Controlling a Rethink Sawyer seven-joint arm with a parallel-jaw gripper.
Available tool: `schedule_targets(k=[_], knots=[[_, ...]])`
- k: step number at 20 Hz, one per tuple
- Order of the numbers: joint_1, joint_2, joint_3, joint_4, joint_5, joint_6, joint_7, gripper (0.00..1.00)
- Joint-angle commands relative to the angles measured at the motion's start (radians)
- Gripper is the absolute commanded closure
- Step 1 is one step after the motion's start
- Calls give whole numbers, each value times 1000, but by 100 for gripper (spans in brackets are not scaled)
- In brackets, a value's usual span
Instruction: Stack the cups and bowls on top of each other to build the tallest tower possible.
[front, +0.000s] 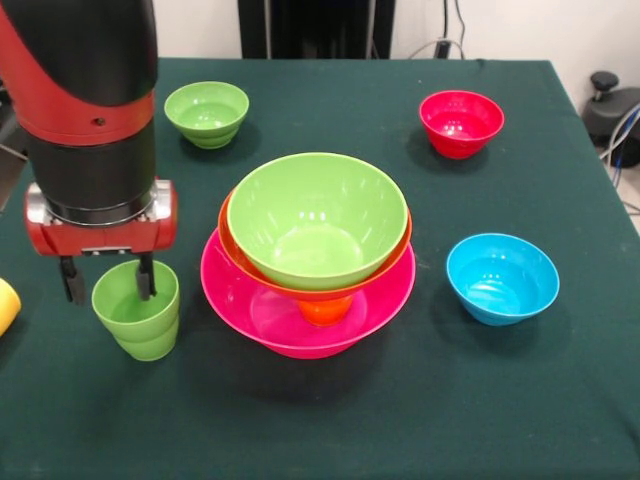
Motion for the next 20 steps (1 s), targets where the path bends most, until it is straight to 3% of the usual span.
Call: schedule_targets(k=[1, 16, 20], knots=[[54, 61, 18, 50, -9, -32, 107, 0], [38, 140, 30, -54, 13, -30, 67, 0], [27, 130, 30, -31, 21, -42, 61, 0]])
